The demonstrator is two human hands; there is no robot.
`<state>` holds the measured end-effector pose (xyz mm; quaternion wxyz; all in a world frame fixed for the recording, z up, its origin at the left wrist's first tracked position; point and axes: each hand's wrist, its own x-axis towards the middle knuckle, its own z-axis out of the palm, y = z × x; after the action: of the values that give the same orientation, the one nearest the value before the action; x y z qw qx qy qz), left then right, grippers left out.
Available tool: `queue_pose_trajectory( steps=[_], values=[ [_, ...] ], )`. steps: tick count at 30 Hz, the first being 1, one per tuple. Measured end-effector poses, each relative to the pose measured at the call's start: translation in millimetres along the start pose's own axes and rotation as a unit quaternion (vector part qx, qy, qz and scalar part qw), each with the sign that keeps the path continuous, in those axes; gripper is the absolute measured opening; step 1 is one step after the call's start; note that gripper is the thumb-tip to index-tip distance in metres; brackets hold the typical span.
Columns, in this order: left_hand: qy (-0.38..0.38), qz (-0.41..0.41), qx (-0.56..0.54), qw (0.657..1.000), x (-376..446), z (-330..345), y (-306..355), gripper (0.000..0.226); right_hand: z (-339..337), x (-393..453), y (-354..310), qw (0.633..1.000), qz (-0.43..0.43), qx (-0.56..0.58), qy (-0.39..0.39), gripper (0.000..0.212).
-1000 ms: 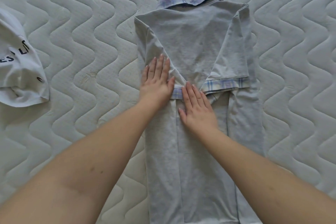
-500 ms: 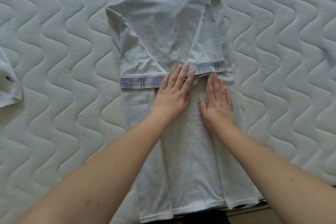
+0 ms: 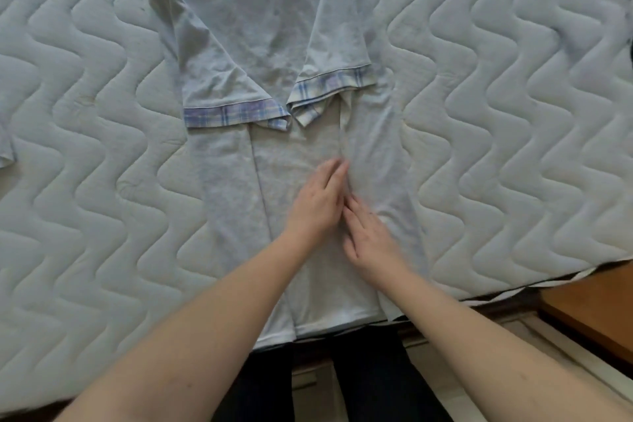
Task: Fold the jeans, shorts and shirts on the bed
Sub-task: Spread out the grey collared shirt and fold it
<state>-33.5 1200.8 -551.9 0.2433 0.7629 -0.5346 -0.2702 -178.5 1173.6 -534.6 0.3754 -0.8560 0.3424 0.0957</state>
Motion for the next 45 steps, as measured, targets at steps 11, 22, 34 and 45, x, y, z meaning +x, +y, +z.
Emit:
queue_pose_trajectory(
  steps=[11, 22, 34, 45],
  values=[
    [0.016, -0.415, -0.312, 0.855, -26, 47, 62, 0.032, -44, -27, 62, 0.912, 0.332, 0.192, 0.147, 0.048],
    [-0.137, -0.44, -0.24, 0.854, -72, 74, 75, 0.026, -79, 47, 66, 0.935, 0.344, 0.081, 0.042, 0.032],
    [-0.231, -0.441, -0.176, 0.849, -138, 79, 76, 0.03, -41, -80, 92, 0.929, 0.336, 0.096, -0.12, 0.024],
    [0.192, -0.548, -0.079, 0.81, -231, -17, 4, 0.036, -28, -144, 77, 0.928, 0.34, 0.137, -0.058, 0.031]
  ],
)
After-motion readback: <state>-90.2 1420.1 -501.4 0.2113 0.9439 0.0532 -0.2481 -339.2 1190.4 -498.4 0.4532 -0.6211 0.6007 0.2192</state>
